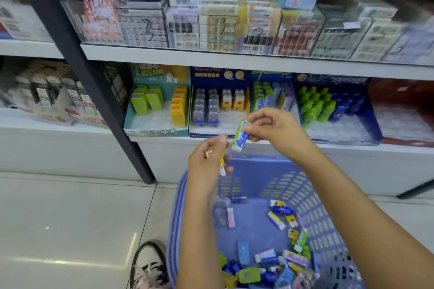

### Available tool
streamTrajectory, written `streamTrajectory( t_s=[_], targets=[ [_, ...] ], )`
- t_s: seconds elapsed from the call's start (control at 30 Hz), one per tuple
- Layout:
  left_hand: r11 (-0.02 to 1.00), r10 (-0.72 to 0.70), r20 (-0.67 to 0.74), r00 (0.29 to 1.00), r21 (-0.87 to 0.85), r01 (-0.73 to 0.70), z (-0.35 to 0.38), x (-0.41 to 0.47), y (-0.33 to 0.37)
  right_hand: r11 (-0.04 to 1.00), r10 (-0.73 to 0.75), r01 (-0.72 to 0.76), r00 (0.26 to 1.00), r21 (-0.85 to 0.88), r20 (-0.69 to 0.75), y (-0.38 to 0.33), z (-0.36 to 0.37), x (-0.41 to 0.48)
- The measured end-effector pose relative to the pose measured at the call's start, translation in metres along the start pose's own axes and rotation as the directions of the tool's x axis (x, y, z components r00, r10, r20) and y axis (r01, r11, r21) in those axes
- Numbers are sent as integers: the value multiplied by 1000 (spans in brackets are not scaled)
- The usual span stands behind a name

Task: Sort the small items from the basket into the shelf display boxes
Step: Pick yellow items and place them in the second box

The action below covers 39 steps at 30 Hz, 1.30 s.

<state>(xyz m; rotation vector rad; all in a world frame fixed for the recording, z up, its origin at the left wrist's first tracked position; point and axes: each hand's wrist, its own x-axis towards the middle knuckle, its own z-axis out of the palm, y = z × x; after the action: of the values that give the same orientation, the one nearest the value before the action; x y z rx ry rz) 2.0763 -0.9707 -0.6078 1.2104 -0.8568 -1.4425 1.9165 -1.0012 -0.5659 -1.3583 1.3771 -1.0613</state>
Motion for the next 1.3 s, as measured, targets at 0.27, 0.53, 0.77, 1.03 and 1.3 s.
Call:
streamTrajectory(
  t_s=[0.27,0.53,0.77,1.03,1.3],
  targets=[
    [802,-360,195,912,-435,410,36,2,-13,910,-253,66,872,-410,-420,27,-79,51],
    [627,-461,206,863,-613,481,41,8,-19,761,-234,70,957,-645,-173,31,-78,91],
    [788,-395,225,891,-416,454,41,8,-20,699,-151,11,980,-715,-133,29,-76,101],
    [926,-222,184,958,-267,266,42,2,-19,853,-128,0,969,-522,-210,12,-54,55],
    [976,-203,137,969,-48,211,40,-5,-10,965,-92,158,951,-207,295,15,-18,-33]
  ],
)
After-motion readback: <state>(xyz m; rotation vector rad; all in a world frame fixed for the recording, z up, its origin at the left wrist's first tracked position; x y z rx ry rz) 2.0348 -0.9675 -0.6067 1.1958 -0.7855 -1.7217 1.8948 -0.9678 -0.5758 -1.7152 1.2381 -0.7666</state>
